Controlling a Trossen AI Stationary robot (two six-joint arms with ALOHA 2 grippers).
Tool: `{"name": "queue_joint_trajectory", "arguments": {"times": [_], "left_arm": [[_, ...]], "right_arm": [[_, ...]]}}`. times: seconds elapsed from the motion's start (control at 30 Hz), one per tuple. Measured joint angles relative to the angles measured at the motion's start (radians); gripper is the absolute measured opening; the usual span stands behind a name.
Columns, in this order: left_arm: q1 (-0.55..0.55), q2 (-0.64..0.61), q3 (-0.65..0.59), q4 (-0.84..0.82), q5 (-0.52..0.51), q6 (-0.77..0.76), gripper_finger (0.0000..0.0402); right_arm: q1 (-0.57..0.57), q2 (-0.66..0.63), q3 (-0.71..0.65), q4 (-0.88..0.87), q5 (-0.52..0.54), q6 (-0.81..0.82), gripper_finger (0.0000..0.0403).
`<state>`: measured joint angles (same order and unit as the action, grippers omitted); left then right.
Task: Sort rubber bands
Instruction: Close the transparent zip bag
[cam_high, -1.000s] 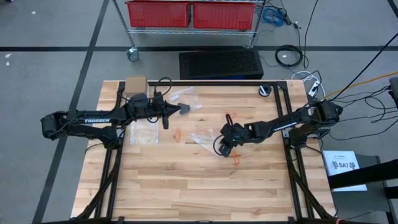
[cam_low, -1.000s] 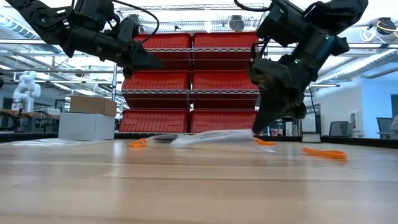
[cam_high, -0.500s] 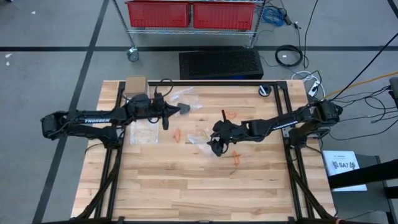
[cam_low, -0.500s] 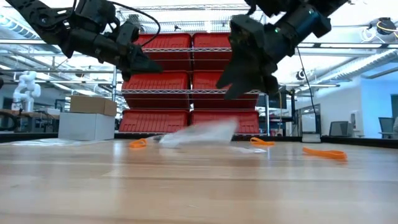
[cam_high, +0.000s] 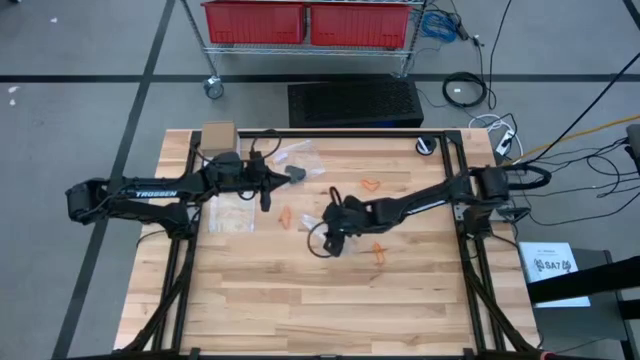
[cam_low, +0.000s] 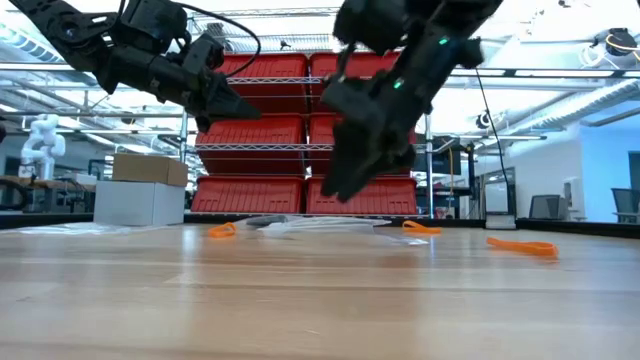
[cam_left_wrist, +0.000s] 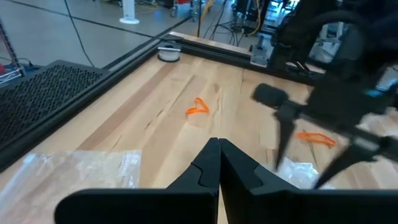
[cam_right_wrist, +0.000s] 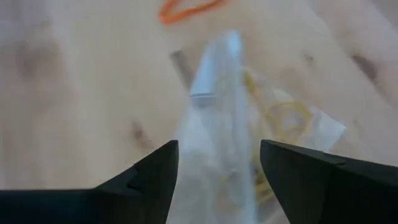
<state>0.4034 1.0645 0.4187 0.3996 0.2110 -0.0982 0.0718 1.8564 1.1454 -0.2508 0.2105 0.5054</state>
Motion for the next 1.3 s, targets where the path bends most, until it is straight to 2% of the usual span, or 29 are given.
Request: {"name": "queue_joint_trajectory", "arguments": {"times": [0.2, 0.37, 0.47, 0.63, 0.8, 1.07, 1.3], "left_arm": [[0.000, 0.000, 0.000, 0.001, 0.028, 0.000, 0.0006], [0.000, 0.000, 0.000, 0.003, 0.028, 0.000, 0.0006], [0.000, 0.000, 0.000, 0.004, 0.028, 0.000, 0.0006], [0.003, 0.000, 0.000, 0.031, 0.024, 0.000, 0.0006], [0.003, 0.000, 0.000, 0.101, 0.021, -0.002, 0.0006], [0.003, -0.001, 0.000, 0.187, 0.052, -0.001, 0.0009], [0.003, -0.001, 0.001, 0.292, 0.174, 0.000, 0.0072]], "right_arm": [[-0.053, 0.079, 0.043, -0.011, -0.010, -0.038, 0.0222], [-0.091, 0.094, 0.043, -0.007, -0.115, -0.048, 0.0200], [-0.097, 0.093, 0.043, 0.001, -0.156, -0.073, 0.0152], [-0.093, 0.086, 0.043, -0.003, -0.188, -0.124, 0.0023], [-0.073, 0.044, 0.100, -0.083, -0.123, -0.210, 0.0012], [-0.027, -0.071, 0.280, -0.354, 0.088, -0.396, 0.0002], [-0.024, -0.195, 0.325, -0.450, 0.180, -0.496, 0.0001]]}}
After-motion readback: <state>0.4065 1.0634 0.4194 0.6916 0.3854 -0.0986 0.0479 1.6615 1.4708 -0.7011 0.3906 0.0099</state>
